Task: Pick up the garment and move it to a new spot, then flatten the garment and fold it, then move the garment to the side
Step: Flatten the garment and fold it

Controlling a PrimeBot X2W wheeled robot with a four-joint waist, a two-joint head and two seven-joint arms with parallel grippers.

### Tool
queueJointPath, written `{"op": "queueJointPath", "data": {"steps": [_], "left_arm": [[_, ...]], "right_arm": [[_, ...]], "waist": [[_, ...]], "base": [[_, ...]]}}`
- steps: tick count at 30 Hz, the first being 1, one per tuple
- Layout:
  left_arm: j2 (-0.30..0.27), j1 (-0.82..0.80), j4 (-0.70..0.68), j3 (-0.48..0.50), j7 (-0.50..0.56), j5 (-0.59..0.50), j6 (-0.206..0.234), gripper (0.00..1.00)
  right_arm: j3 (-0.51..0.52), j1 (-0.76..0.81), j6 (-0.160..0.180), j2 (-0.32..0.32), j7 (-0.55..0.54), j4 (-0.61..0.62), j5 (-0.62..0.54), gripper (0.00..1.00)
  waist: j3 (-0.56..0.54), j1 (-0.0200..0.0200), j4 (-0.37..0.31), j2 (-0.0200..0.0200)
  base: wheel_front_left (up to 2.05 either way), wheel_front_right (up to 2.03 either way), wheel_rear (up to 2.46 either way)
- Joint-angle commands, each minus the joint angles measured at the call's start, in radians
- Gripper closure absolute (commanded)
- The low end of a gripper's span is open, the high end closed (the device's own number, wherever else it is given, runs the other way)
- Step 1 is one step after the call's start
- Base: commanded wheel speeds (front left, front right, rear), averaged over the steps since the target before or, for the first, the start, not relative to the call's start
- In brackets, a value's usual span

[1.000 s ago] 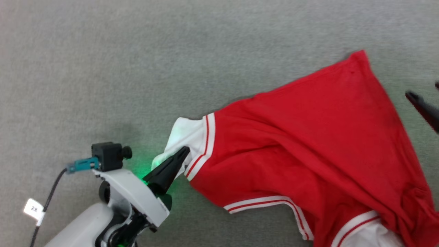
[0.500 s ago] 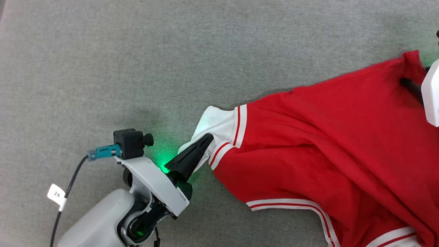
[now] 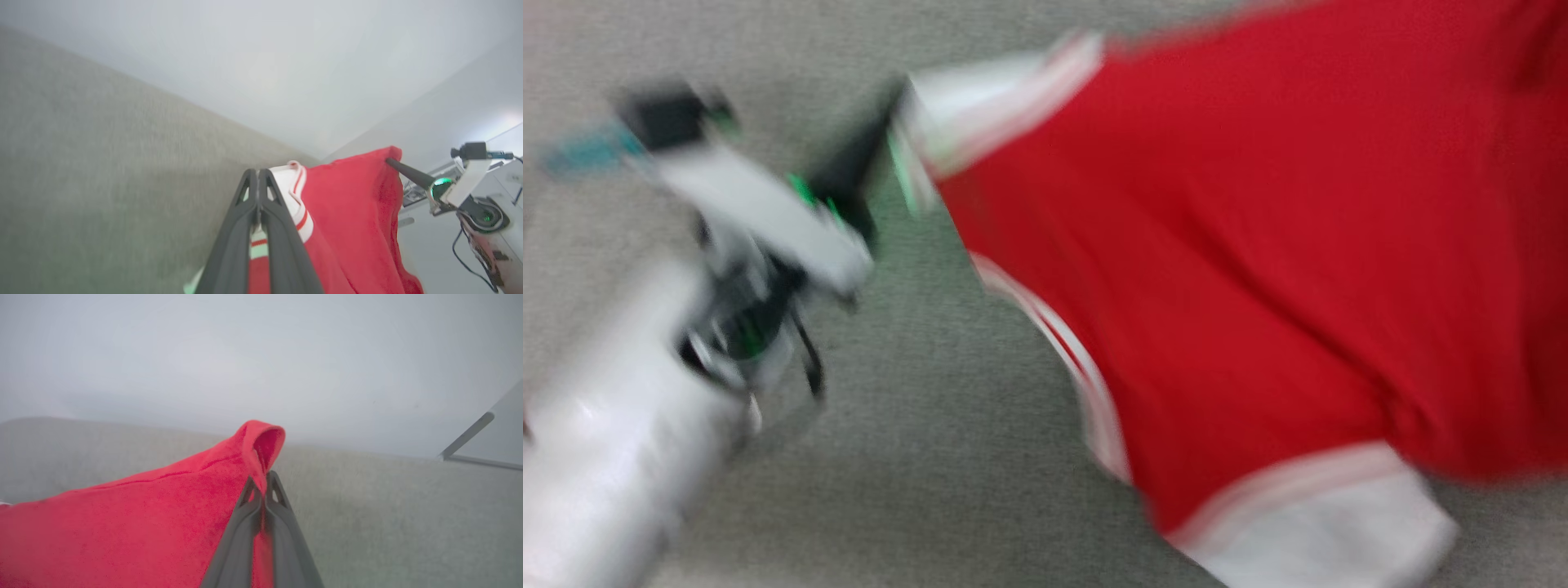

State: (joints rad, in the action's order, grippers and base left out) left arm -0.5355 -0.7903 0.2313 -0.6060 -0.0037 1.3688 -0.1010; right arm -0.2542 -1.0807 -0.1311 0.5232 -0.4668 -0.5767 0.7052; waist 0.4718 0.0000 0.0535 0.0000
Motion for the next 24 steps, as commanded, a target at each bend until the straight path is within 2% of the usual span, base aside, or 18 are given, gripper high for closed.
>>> {"op": "queueJointPath", "data": {"steps": [1, 9, 12, 15, 19, 24], "left_arm": [[0.003, -0.082, 0.024, 0.038, 0.002, 0.01, 0.022, 1.0], [0.055, -0.562, 0.259, 0.201, 0.024, 0.078, 0.1, 1.0], [0.072, -0.734, 0.344, 0.227, -0.006, 0.056, 0.09, 1.0], [0.095, -0.836, 0.404, 0.235, -0.039, 0.04, 0.047, 1.0], [0.113, -0.821, 0.467, 0.23, -0.035, 0.056, -0.005, 1.0], [0.135, -0.617, 0.452, 0.218, -0.016, 0.117, -0.03, 1.0]], "right_arm": [[0.039, -0.052, 0.001, -0.012, 0.042, -0.027, -0.024, 1.0], [0.225, -0.353, 0.001, -0.101, 0.287, -0.177, -0.092, 1.0], [0.279, -0.457, 0.001, -0.127, 0.388, -0.224, -0.126, 1.0], [0.308, -0.519, 0.001, -0.149, 0.464, -0.267, -0.147, 1.0], [0.265, -0.49, 0.001, -0.174, 0.482, -0.313, -0.159, 1.0], [0.163, -0.336, 0.001, -0.161, 0.444, -0.295, -0.109, 1.0]], "waist": [[0.006, 0.0, -0.02, 0.0], [0.058, 0.0, -0.071, 0.0], [0.067, 0.0, -0.086, 0.0], [0.064, 0.0, -0.094, 0.0], [0.048, 0.0, -0.101, 0.0], [0.029, 0.0, -0.097, 0.0]], "base": [[0.0, 0.0, 0.0], [0.0, 0.0, 0.0], [0.0, 0.0, 0.0], [0.0, 0.0, 0.0], [0.0, 0.0, 0.0], [0.0, 0.0, 0.0]]}}
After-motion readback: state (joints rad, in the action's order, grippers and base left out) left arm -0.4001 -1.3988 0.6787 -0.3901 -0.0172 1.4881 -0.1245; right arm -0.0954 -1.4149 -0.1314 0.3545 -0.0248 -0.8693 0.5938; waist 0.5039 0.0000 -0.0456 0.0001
